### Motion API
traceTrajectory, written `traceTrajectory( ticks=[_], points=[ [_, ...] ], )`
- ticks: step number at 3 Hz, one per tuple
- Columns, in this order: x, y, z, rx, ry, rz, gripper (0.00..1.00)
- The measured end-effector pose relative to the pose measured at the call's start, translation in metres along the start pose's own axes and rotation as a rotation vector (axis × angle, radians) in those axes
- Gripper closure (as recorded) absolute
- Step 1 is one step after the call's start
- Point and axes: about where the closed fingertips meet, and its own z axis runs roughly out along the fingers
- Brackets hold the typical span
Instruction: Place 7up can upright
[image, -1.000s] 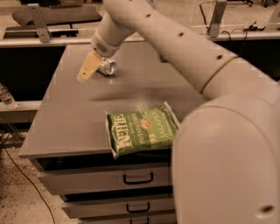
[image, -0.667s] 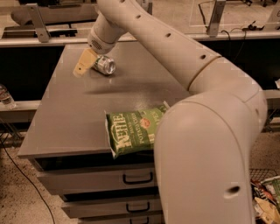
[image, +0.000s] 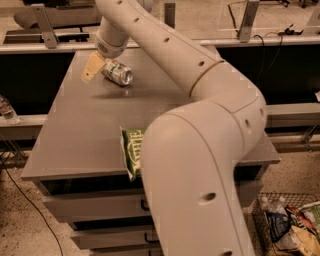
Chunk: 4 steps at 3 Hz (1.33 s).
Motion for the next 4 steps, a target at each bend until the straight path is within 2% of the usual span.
traceTrajectory(
  ticks=[1, 2, 3, 4],
  points=[
    [-0.002, -0.011, 0.011, 0.038, 0.048, 0.035, 0.0],
    [-0.005, -0.012, 0.025, 0.049, 0.098, 0.062, 0.0],
    [0.0, -0.012, 0.033, 0.057, 0.148, 0.093, 0.17],
    [0.005, -0.014, 0.031, 0.065, 0.173, 0.119, 0.41]
  ],
)
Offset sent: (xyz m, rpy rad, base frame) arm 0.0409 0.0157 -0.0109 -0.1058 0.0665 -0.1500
